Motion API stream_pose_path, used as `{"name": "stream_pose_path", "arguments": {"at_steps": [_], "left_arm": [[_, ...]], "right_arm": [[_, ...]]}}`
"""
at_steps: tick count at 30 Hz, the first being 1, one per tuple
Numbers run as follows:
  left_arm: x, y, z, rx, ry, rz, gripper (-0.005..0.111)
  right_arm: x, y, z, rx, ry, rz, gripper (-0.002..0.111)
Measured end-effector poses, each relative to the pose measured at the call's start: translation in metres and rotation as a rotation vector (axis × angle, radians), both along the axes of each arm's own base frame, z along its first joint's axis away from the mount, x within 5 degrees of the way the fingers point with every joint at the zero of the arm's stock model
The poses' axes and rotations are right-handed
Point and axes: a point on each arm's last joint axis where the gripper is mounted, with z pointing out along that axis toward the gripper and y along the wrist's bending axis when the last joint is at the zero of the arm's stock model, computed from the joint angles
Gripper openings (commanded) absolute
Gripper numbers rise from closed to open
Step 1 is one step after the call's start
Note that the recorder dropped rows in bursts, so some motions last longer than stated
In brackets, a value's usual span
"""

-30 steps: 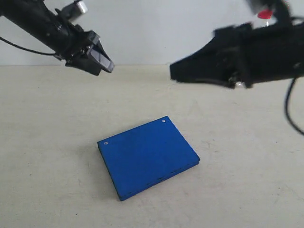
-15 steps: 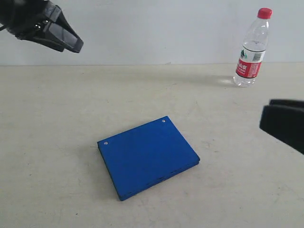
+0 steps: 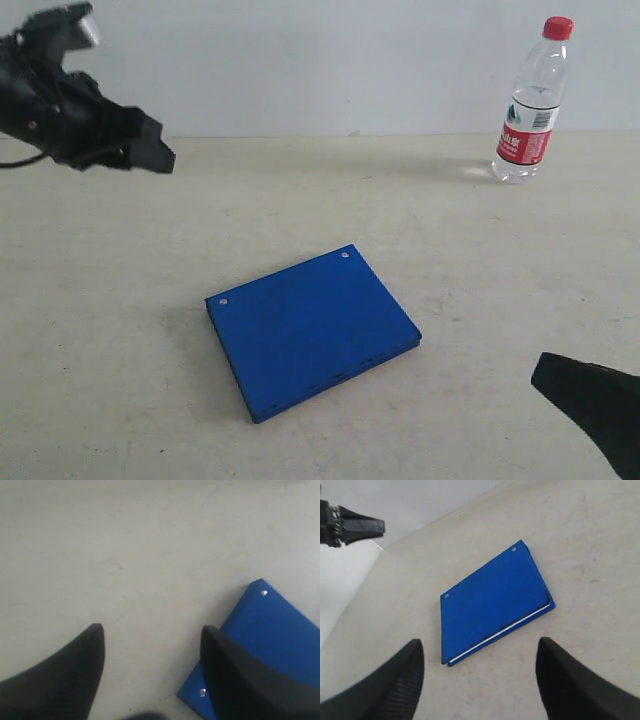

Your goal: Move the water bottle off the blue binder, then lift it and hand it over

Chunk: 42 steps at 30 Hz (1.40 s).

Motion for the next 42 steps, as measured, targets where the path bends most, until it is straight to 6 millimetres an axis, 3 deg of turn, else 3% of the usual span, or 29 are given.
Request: {"name": "stream_pose_path", "arguments": {"at_steps": [5, 11, 15, 20, 28, 31, 34, 38, 39, 42], "left_arm": [[0.015, -0.007, -0.058, -0.029, 0.118, -0.043, 0.053], [0.021, -0.018, -0.087, -0.13, 0.157, -0.111, 0.053], [0.021, -0.024, -0.089, -0.179, 0.137, -0.172, 0.053], [0.019, -0.026, -0.088, -0.189, 0.118, -0.222, 0.053], [0.019, -0.027, -0.088, -0.173, 0.089, -0.27, 0.053], [0.017, -0.028, -0.087, -0.183, 0.092, -0.297, 0.053], [0.013, -0.031, -0.086, -0.199, 0.103, -0.354, 0.053], [0.01, -0.03, -0.089, -0.181, 0.117, -0.392, 0.053], [0.01, -0.03, -0.092, -0.178, 0.127, -0.396, 0.053], [0.011, -0.03, -0.106, -0.172, 0.158, -0.393, 0.053]], "right_arm": [[0.01, 0.002, -0.007, 0.097, 0.144, -0.017, 0.062], [0.031, 0.003, -0.024, 0.112, 0.32, -0.033, 0.062], [0.061, 0.011, -0.028, 0.161, 0.402, 0.037, 0.062], [0.098, 0.019, -0.051, 0.218, 0.508, 0.123, 0.062], [0.123, 0.034, -0.095, 0.342, 0.599, 0.217, 0.062], [0.132, 0.05, -0.105, 0.344, 0.599, 0.277, 0.062], [0.151, 0.083, -0.107, 0.359, 0.533, 0.354, 0.062], [0.16, 0.106, -0.106, 0.334, 0.506, 0.322, 0.062], [0.162, 0.109, -0.106, 0.331, 0.507, 0.317, 0.061], [0.164, 0.111, -0.106, 0.293, 0.477, 0.316, 0.033]]}}
